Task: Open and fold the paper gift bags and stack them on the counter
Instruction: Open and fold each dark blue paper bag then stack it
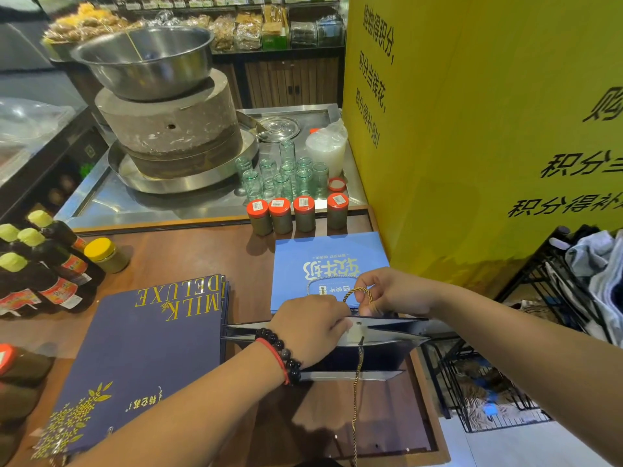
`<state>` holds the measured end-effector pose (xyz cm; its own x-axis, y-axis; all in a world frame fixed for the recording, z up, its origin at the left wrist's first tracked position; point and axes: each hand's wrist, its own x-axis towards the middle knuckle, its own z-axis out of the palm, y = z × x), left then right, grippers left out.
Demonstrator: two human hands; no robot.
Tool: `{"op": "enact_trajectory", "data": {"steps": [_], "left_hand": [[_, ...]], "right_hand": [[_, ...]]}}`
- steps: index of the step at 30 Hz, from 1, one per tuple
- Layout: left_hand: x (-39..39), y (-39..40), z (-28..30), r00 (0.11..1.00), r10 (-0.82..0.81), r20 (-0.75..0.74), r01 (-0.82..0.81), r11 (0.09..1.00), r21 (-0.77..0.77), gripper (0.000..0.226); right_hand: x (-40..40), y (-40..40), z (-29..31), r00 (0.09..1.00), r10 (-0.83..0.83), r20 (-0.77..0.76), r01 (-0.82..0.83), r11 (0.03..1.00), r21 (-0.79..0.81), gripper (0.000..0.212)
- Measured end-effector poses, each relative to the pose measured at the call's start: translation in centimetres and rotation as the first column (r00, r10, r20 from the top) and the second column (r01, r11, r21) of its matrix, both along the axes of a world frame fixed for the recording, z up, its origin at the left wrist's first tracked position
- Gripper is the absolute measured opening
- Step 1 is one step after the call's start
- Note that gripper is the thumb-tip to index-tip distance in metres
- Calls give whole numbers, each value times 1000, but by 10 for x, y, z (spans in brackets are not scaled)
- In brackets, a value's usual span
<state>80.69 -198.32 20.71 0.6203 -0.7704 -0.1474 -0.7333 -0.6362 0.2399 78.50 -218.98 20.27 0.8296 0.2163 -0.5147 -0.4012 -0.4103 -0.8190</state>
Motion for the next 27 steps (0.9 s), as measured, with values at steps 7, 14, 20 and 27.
{"op": "enact_trajectory", "data": {"steps": [7,14,20,27], "left_hand": [[-2,0,0,1000,1,6,-1,1000,-8,27],[-4,0,1,1000,-7,11,7,1000,-7,28],[-6,2,0,1000,-11,15,11,1000,-11,28],[-10,1,3,1000,10,8,-10,1000,-19,25]], "right_hand": [[-4,3,2,998,-60,1,60,993,97,22],[-7,4,4,1000,-22,12,21,996,82,20],[-7,8,4,999,37,8,-37,996,82,21],[-4,10,10,996,89,5,-89,994,62,16]]}}
